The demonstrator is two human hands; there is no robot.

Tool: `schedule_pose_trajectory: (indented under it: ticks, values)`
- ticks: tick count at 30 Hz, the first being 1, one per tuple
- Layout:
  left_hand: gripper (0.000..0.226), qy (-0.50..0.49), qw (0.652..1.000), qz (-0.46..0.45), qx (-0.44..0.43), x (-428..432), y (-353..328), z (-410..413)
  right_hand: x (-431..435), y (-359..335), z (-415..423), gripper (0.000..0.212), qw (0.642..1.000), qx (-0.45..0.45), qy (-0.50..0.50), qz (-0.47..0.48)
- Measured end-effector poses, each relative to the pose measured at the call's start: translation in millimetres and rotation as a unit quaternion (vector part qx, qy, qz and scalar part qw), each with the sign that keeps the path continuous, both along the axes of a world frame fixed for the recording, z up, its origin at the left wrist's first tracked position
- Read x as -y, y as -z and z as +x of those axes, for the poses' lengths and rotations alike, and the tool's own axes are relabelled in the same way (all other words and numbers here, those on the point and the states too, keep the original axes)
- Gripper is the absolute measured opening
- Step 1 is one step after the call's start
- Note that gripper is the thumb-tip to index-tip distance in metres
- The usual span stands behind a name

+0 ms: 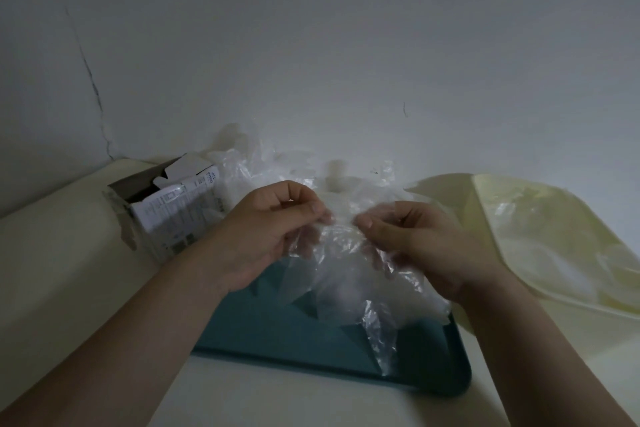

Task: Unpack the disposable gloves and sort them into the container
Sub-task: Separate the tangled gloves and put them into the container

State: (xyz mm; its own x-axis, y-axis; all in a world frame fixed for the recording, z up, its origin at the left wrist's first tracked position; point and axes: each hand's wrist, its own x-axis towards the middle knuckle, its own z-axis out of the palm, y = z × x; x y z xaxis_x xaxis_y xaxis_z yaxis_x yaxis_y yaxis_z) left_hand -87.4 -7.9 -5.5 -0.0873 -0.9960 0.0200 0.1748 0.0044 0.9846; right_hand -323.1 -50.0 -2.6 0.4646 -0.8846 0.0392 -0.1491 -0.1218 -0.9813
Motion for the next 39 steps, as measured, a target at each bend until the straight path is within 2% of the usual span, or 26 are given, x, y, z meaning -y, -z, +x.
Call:
schedule_pose_trajectory:
  ticks: [3,6,8,11,14,17,19,21,23,25,27,28,33,35,36,39]
  values:
    - [0.005,-0.036,0.999,-0.002,0.014,3,-1,7,7,5,-5,0.021,0.998,0.006,0.059,0.002]
    - [0.011,-0.104,0.995,0.0,0.007,8,1,18,9,4,-9,0.021,0.997,0.023,0.077,0.007]
    - [0.013,-0.147,0.989,-0.001,-0.011,11,2,21,8,1,-10,0.019,0.997,0.048,0.062,0.028]
    - [0.015,-0.131,0.991,0.002,-0.028,8,5,14,0,-2,-3,0.034,0.996,0.065,0.019,0.058]
    - [0.012,-0.095,0.995,-0.019,-0.014,1,5,1,-9,-2,10,0.023,0.999,0.029,0.035,0.02]
    - [0.009,-0.155,0.984,-0.052,0.074,-4,6,-6,-16,-12,3,0.015,0.995,-0.035,0.075,-0.048]
    - [0.012,-0.192,0.96,-0.091,0.182,-5,11,-13,-23,-24,-11,0.016,0.99,-0.081,0.082,-0.077]
    - [0.017,-0.183,0.921,-0.154,0.306,-2,15,-29,-31,-35,-26,0.016,0.979,-0.144,0.082,-0.118]
    - [0.021,-0.144,0.859,-0.223,0.438,10,21,-46,-40,-41,-33,0.017,0.967,-0.204,0.062,-0.141]
    - [0.039,-0.068,0.798,-0.245,0.546,23,24,-67,-53,-40,-44,0.018,0.959,-0.246,0.036,-0.133]
    - [0.059,-0.008,0.761,-0.219,0.61,34,28,-82,-66,-36,-53,0.017,0.953,-0.276,0.018,-0.122]
    - [0.061,0.005,0.748,-0.203,0.632,39,29,-87,-71,-33,-58,0.017,0.95,-0.287,0.019,-0.118]
    - [0.024,-0.032,0.705,-0.208,0.677,54,38,-86,-86,-23,-74,0.019,0.954,-0.266,0.078,-0.115]
    - [0.022,-0.031,0.703,-0.206,0.68,53,40,-81,-89,-21,-77,0.019,0.955,-0.255,0.091,-0.12]
    - [0.02,-0.033,0.714,-0.206,0.668,51,39,-78,-89,-20,-77,0.019,0.954,-0.256,0.089,-0.127]
    - [0.015,-0.092,0.8,-0.22,0.55,41,20,-69,-92,-19,-77,0.022,0.951,-0.26,0.071,-0.151]
